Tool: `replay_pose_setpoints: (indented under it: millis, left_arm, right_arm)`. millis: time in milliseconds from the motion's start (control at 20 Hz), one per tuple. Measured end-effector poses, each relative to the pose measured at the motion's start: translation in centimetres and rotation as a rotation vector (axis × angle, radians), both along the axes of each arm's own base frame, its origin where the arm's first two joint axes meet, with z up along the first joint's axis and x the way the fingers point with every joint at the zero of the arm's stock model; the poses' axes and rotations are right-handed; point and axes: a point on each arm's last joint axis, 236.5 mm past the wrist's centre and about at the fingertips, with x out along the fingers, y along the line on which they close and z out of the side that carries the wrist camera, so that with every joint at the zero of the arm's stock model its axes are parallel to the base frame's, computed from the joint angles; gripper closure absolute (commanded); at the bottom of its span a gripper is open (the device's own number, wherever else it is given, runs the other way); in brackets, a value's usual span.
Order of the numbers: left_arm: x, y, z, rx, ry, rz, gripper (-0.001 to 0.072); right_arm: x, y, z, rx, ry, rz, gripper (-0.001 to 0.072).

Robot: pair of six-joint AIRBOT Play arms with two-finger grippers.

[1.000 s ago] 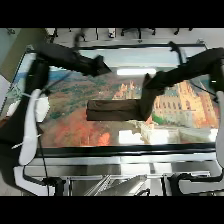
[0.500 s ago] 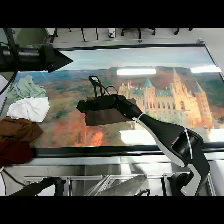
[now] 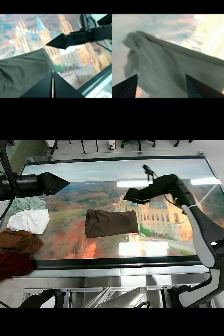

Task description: Fold the shirts.

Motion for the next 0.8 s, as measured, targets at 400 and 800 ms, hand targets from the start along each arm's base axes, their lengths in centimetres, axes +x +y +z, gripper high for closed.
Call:
replay_pose_setpoints:
  millis: [400, 800]
  left_arm:
    - [-0.3, 0.0, 0.9, 0.003, -0.024, -0.008, 0.0696]
    - [-0.4, -0.1, 0.8, 0.005, -0.02, -0.012, 0.0696]
  right_arm:
    - [-3.7, -5.5, -9.7, 0.021, 0.3, -0.017, 0.0061]
    - [-5.3, -2.1, -13.8, 0.081, 0.401, 0.035, 0.0417]
